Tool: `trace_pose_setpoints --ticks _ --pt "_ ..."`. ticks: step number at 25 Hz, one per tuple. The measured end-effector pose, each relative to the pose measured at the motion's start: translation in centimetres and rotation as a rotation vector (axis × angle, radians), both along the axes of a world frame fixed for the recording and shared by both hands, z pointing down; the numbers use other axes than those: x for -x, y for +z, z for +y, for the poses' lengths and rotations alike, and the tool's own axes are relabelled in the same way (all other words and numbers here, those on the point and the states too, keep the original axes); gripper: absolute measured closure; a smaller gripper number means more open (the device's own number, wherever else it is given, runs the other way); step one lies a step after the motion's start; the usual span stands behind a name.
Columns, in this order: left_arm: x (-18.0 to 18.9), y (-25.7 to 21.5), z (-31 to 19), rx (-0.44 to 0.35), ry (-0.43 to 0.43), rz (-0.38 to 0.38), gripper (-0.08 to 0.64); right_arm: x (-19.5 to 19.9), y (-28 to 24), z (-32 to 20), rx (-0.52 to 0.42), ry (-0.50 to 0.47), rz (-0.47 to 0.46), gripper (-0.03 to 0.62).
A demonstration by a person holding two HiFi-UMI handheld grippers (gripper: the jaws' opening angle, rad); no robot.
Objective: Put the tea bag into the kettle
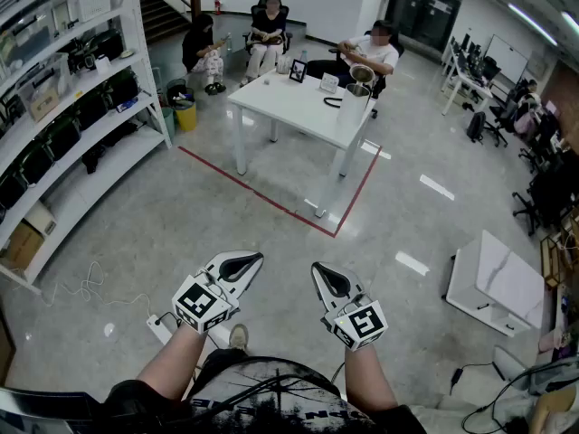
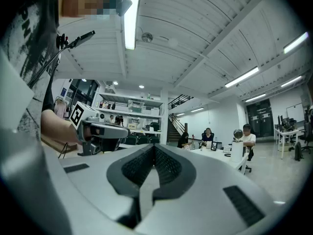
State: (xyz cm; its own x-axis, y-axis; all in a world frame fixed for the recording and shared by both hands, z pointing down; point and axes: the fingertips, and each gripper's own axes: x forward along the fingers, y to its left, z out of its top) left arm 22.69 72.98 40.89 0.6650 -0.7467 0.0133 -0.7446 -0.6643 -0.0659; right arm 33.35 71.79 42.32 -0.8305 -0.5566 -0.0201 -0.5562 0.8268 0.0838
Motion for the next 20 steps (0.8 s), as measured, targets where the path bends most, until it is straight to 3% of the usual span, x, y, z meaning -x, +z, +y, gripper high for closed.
trace_pose_setpoints --ticks 10,15,20 --pt "0.06 0.26 -0.15 0.002 0.005 0.005 0.552 0.22 0.13 -0.27 -0.003 0.008 0.005 0.581" --pt "-0.24 -0.05 -0.38 -0.007 0.01 0.002 0.552 -0.15 -0.11 -0.35 0.048 -0.015 -0.062 0.581" --pt "-0.52 -0.36 -0.44 -0.011 0.008 -0.002 0.552 -0.2 -0.53 -0.24 0.032 -0.028 -0.049 0.581"
